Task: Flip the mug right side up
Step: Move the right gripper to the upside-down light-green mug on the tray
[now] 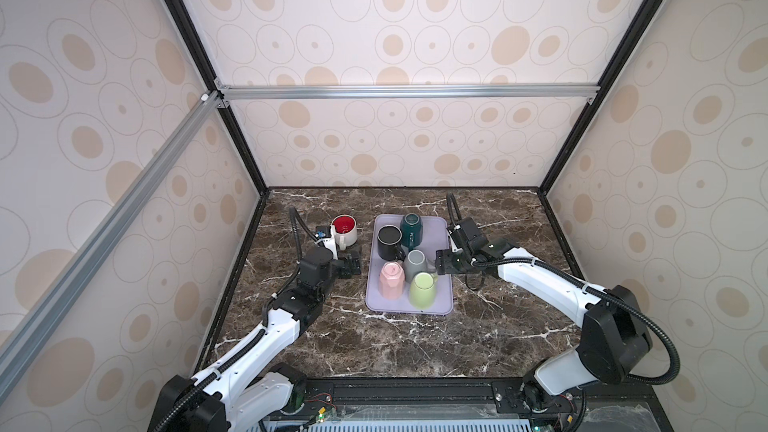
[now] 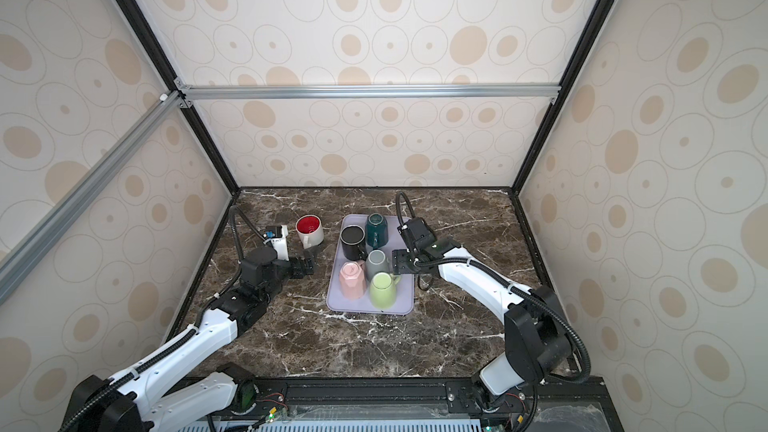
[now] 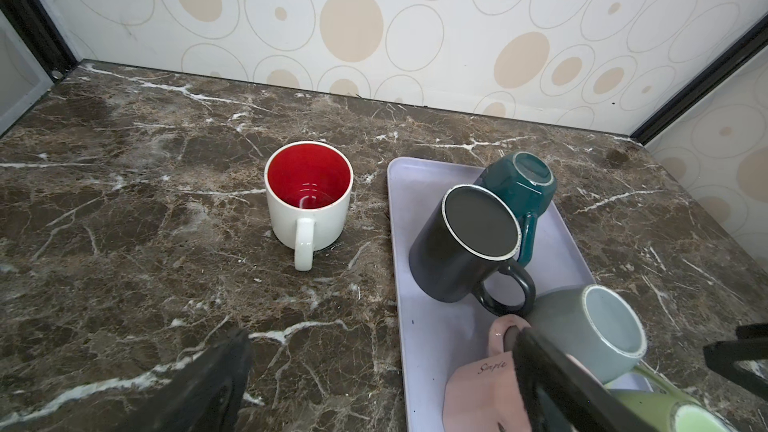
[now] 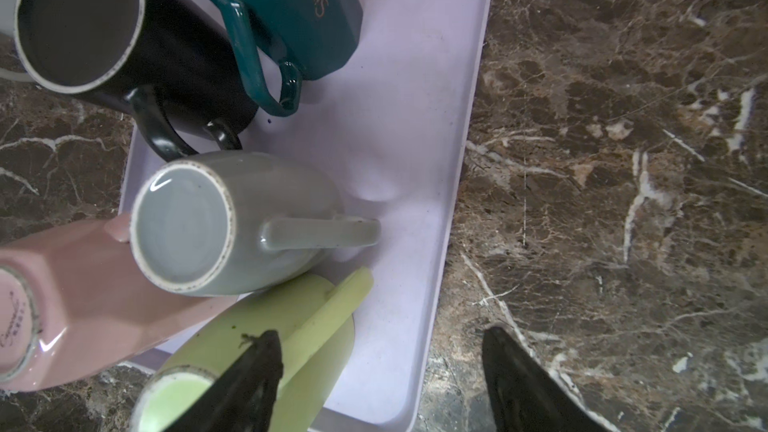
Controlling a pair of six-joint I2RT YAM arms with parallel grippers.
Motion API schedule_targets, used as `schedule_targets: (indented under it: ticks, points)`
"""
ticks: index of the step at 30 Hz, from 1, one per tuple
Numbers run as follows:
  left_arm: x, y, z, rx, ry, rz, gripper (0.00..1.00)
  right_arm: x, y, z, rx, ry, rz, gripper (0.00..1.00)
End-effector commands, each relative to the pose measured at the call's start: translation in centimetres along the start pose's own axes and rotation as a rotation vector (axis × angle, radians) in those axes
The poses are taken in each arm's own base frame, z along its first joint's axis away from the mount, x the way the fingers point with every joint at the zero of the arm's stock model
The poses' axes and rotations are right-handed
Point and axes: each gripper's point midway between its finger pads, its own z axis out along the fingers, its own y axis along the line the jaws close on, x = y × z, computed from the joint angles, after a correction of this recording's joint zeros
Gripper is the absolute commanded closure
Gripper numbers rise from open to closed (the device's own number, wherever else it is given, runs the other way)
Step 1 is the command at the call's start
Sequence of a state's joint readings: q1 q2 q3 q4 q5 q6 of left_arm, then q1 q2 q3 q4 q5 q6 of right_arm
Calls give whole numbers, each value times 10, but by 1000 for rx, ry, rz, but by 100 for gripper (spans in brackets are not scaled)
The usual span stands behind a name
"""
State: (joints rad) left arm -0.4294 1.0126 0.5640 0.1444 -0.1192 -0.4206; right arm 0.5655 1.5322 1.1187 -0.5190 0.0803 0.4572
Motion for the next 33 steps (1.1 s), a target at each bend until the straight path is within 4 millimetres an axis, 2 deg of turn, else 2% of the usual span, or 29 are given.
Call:
schedule_targets:
  ticks: [1,5,10,20,26,33]
  points:
    - [3,0,1,4,-8,-21,2,-2,-1,17,24,22,-14,22]
    - [5,-4,6,23,-5,-24,2,3,-3,28,45,52,-7,22]
    - [4,-12,13,54,6,-27,2,6,1,30,6,34,13,22]
    - [11,-14,9,88,-5,-44,2,28,-7,34,5,53,0,22]
    - [7,-16,10,97,-28,-37,2,40,-11,32,17,70,-1,22]
    - [11,-17,14,105,-13,-24,2,60,-15,22,22,84,9,22]
